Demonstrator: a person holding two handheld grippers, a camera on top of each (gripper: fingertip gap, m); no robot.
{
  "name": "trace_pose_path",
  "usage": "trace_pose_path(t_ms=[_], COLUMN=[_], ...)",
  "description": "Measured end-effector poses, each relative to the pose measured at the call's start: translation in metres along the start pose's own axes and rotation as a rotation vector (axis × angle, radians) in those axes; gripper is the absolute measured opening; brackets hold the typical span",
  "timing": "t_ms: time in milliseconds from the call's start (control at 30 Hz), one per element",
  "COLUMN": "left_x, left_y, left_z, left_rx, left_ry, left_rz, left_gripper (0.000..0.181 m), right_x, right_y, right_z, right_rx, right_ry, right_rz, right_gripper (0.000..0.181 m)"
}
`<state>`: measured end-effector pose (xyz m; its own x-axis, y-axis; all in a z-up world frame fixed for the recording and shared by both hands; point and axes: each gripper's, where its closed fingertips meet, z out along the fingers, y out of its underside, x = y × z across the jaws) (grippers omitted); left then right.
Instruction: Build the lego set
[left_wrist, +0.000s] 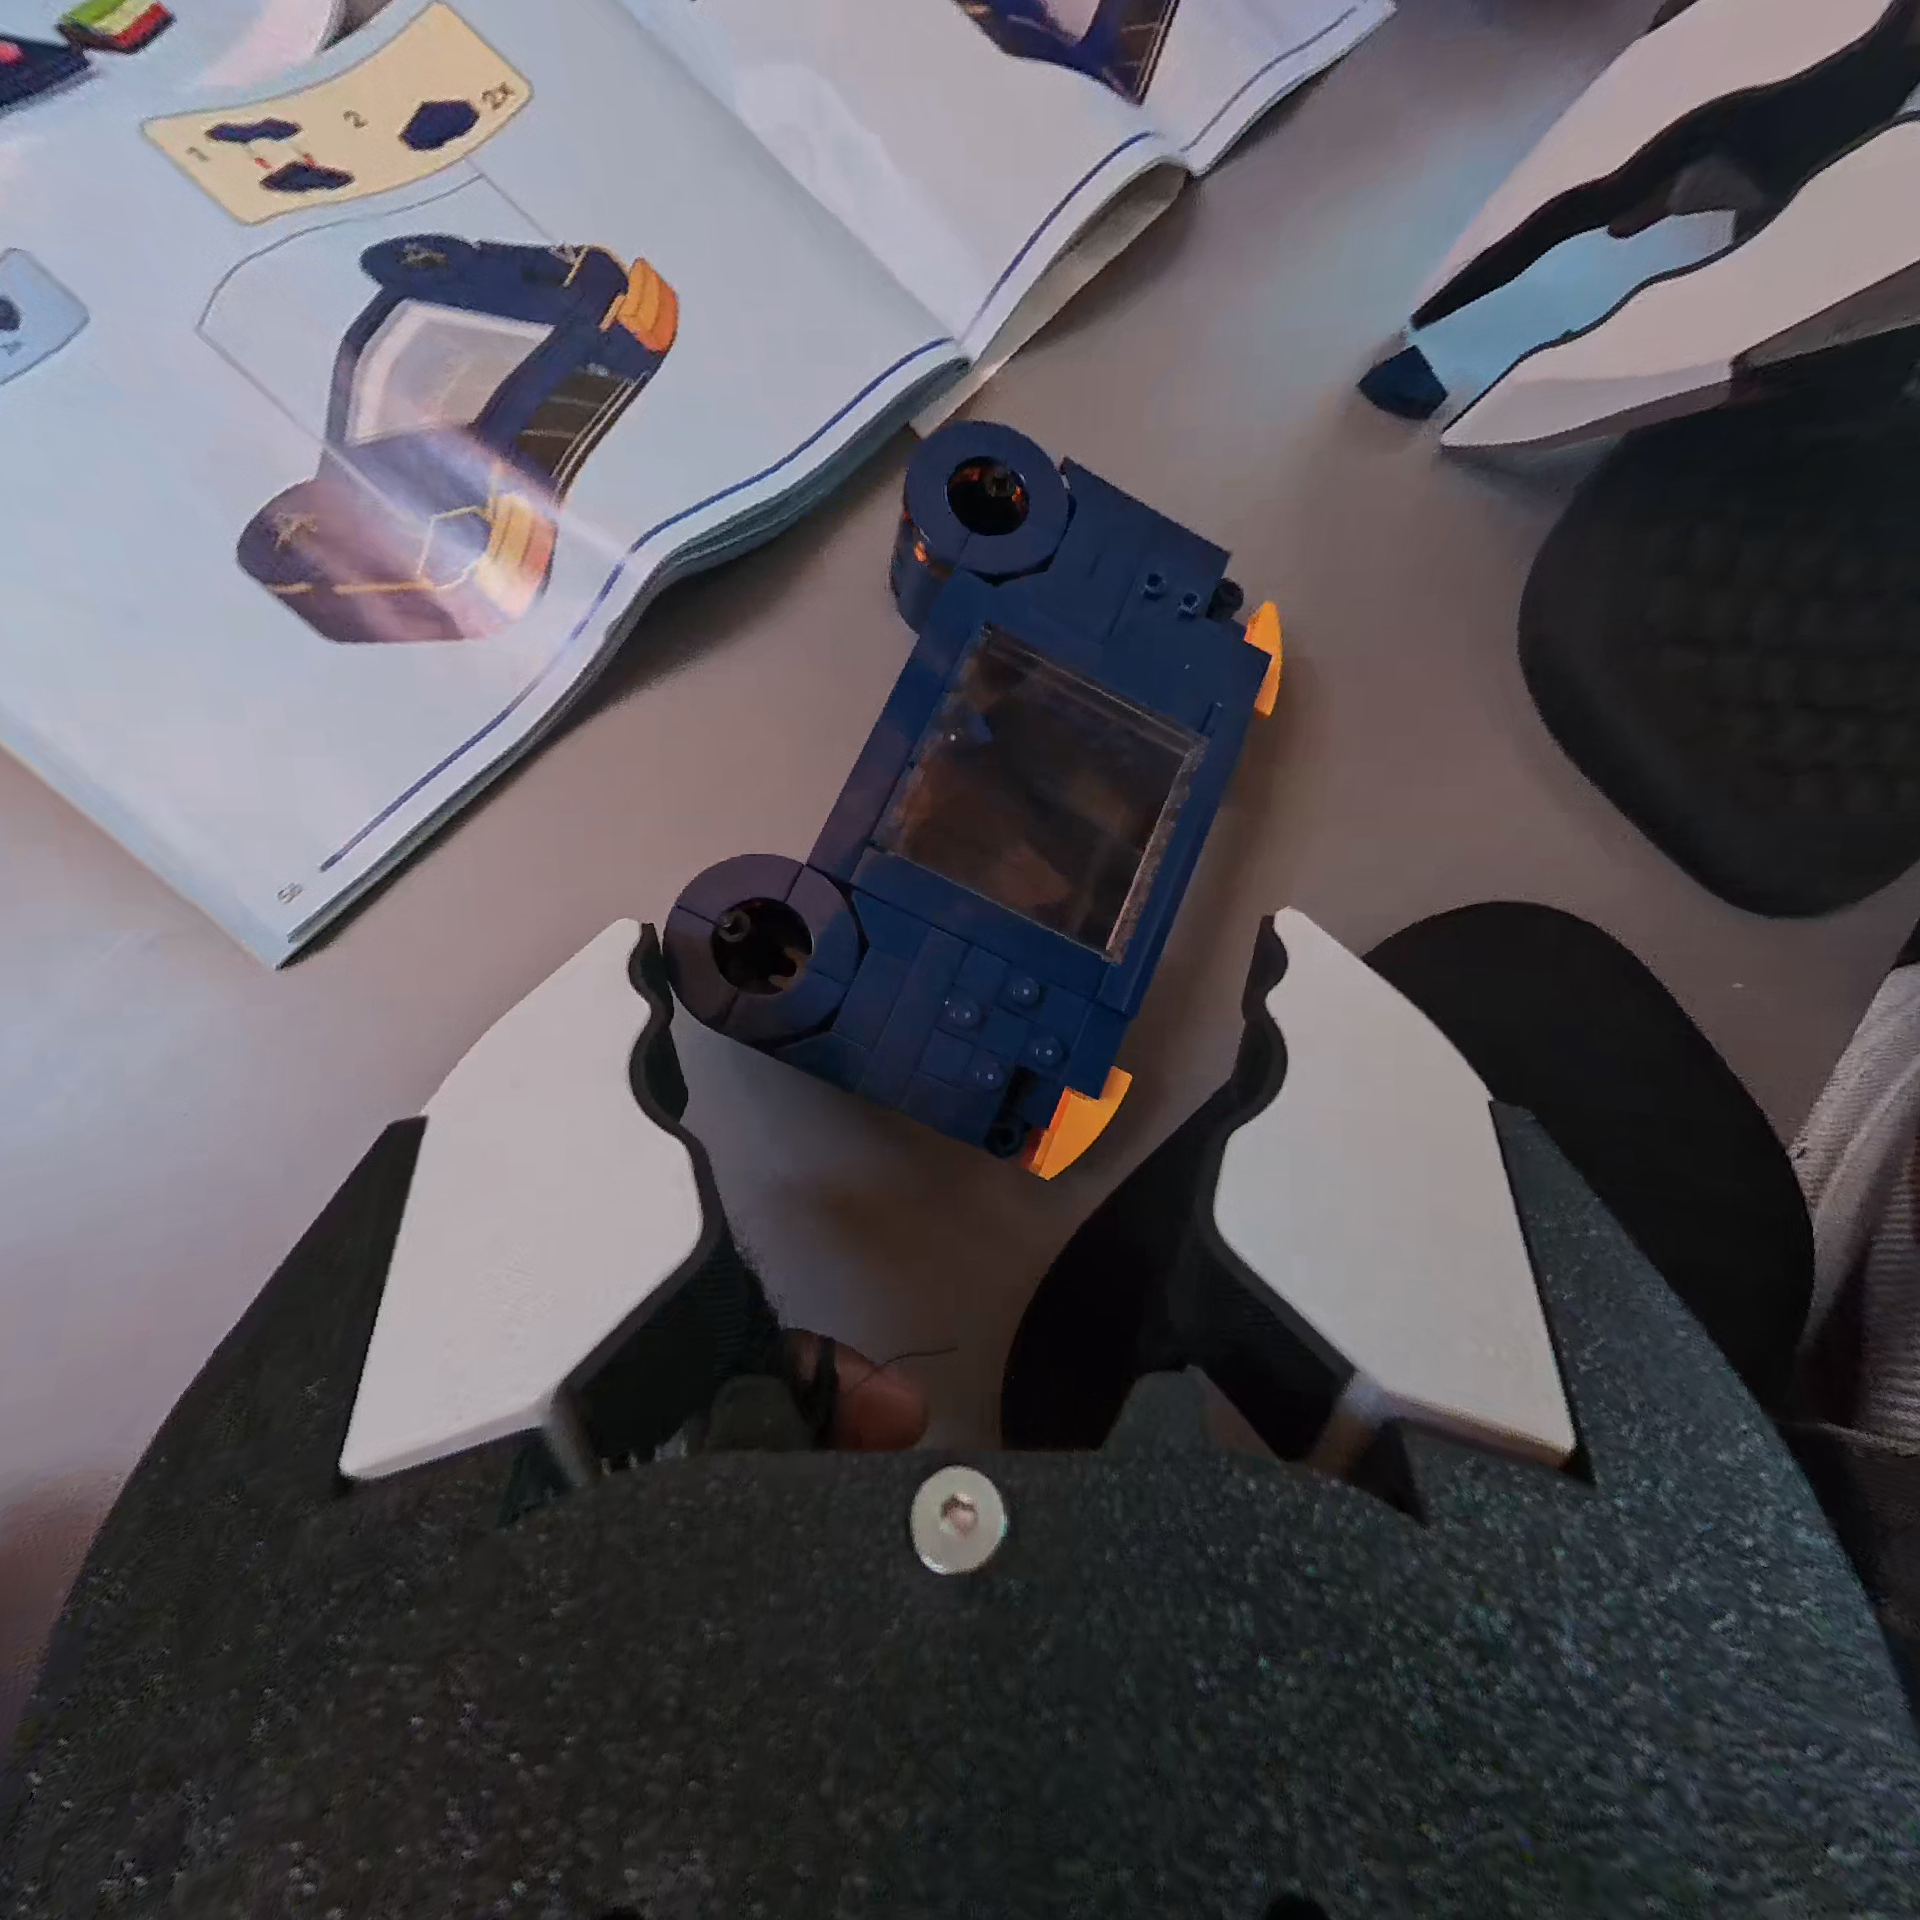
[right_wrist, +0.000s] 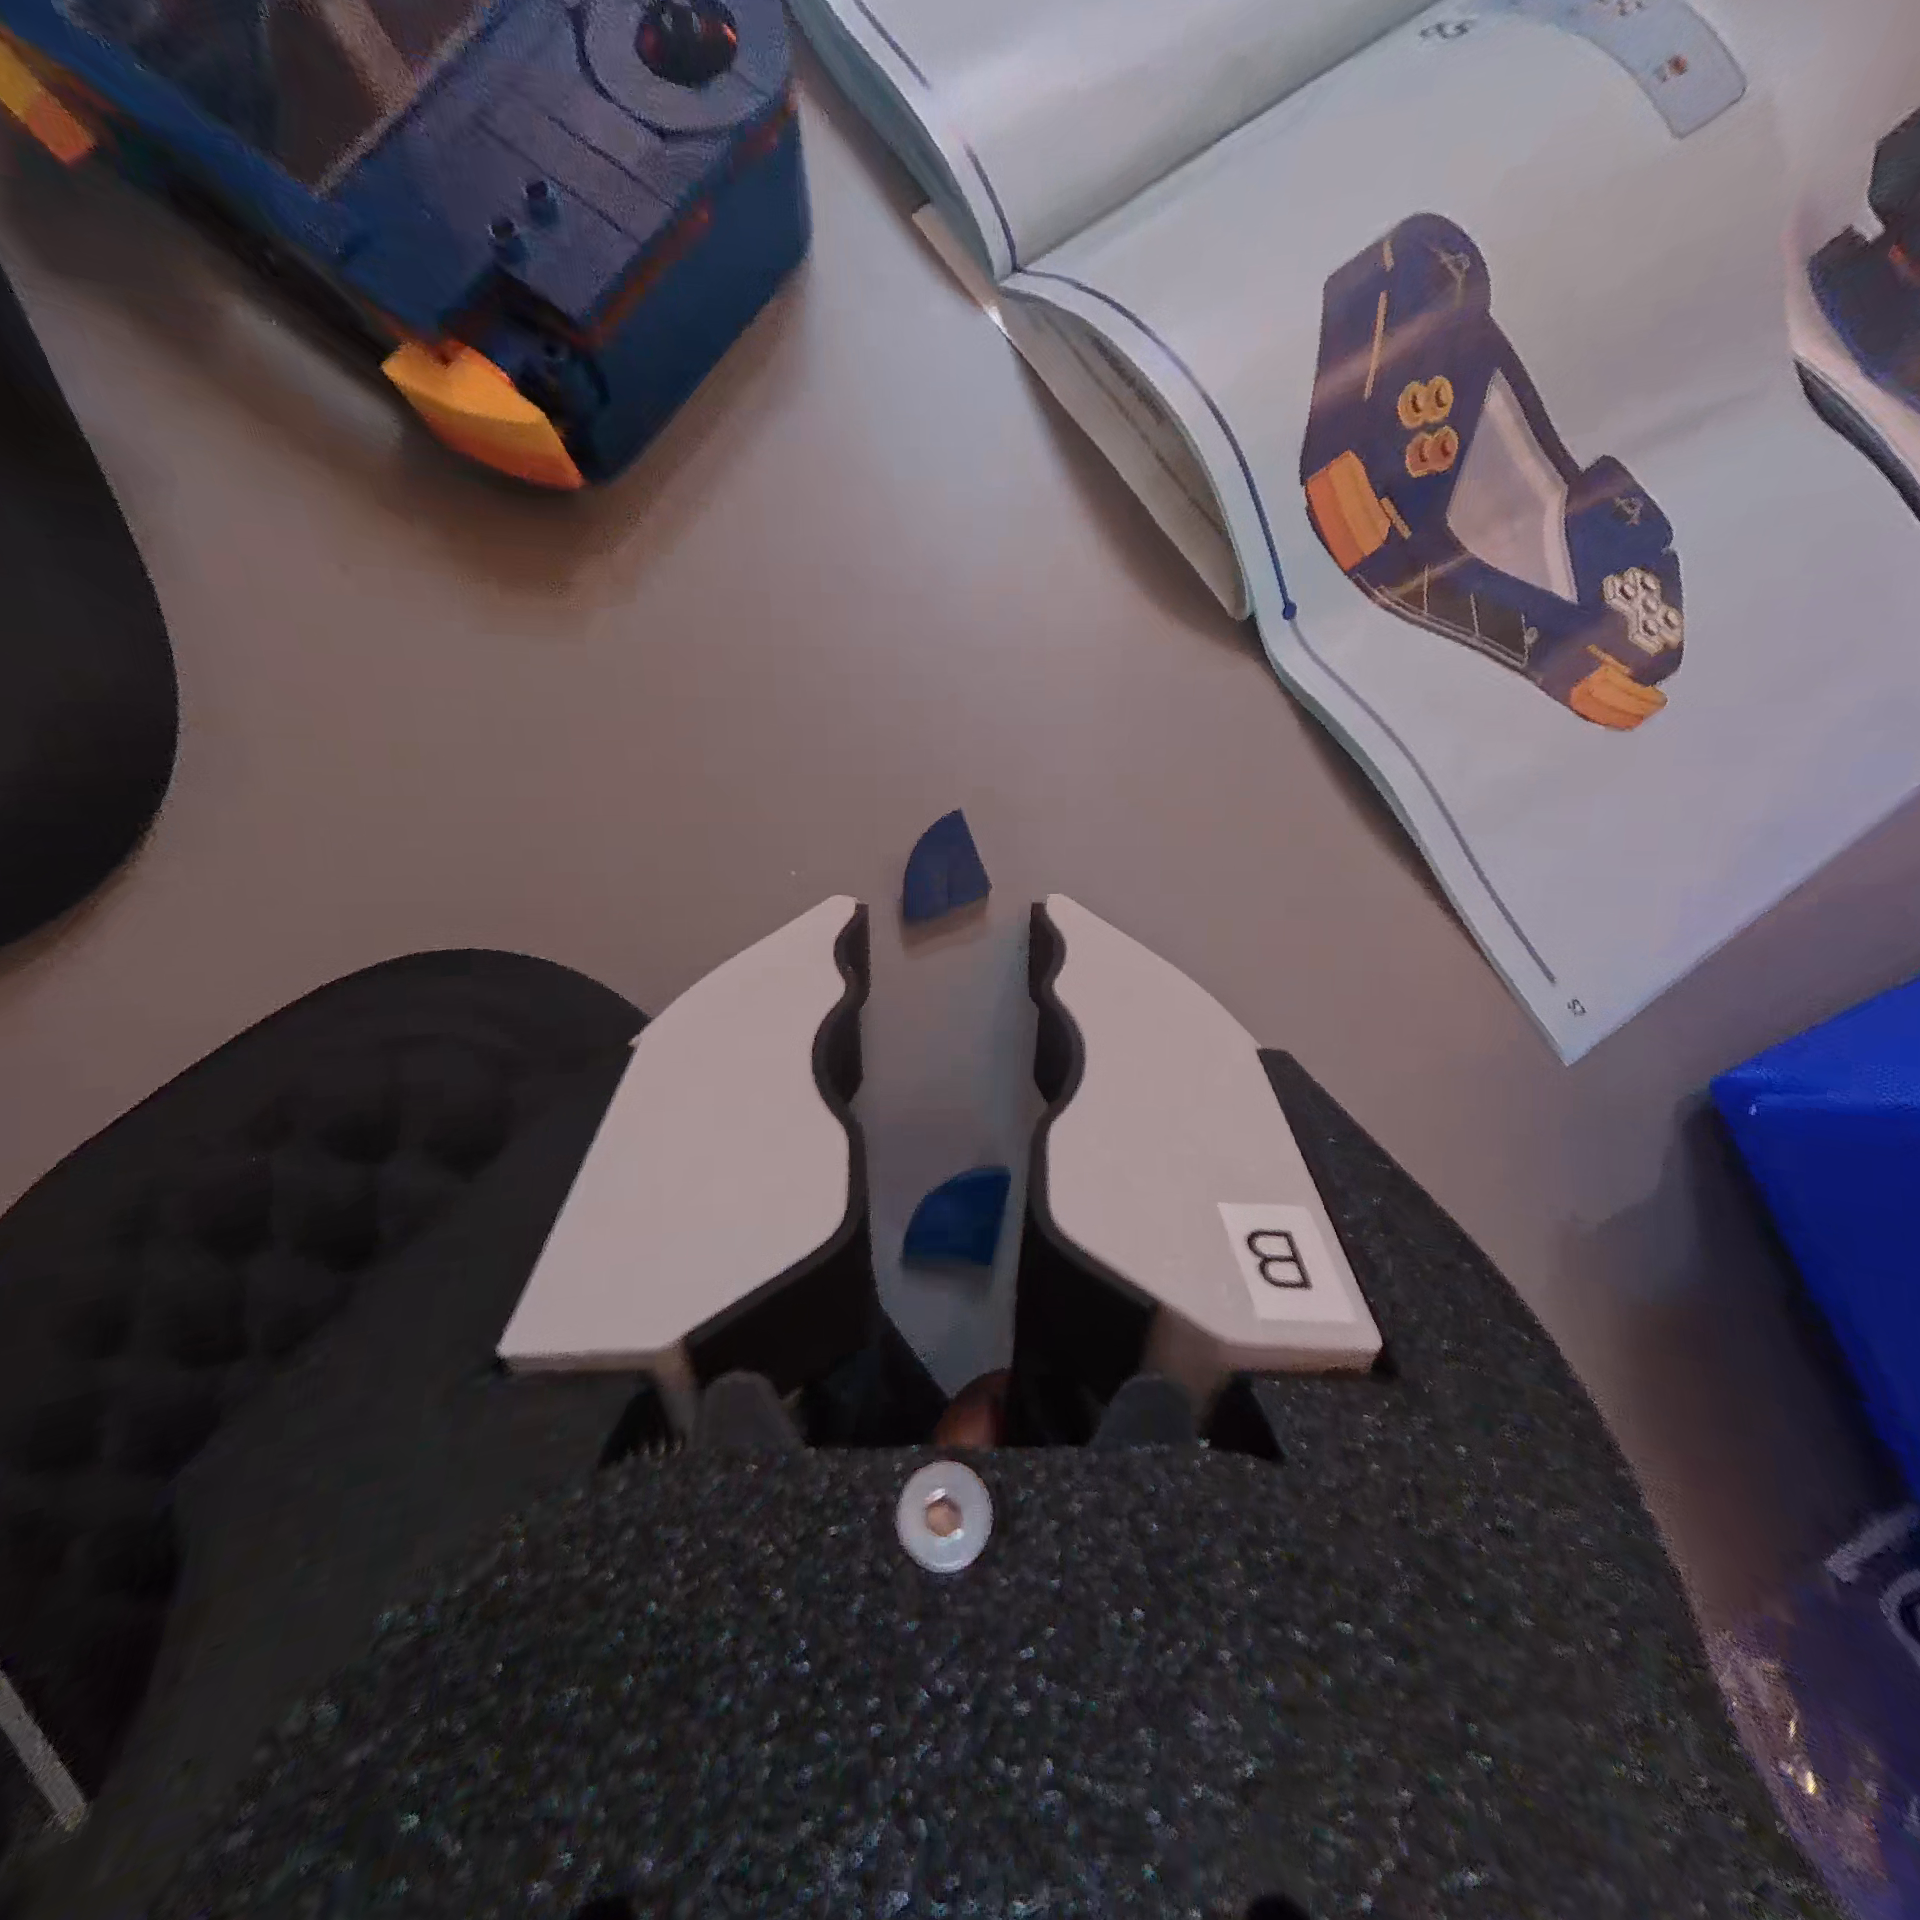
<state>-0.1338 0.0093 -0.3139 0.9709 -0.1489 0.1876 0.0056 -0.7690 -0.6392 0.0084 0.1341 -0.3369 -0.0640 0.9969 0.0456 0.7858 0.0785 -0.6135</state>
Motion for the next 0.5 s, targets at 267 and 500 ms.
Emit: trace_pose_path(t_ms=[267, 500], left_x=[0.006, 0.007], left_y=[-0.012, -0.022], left_z=[-0.004, -0.014], left_rx=[0.08, 0.155], left_ry=[0.027, 0.009], left_rz=[0.068, 0.118], left_gripper=[0.099, 0.096], right_x=[-0.023, -0.034], right_y=[-0.008, -0.021], right_z=[0.006, 0.014], right_rx=[0.008, 0.041], right_ry=[-0.252, -0.577], right_rz=[-0.412, -0.856], right_gripper=[0.016, 0.04])
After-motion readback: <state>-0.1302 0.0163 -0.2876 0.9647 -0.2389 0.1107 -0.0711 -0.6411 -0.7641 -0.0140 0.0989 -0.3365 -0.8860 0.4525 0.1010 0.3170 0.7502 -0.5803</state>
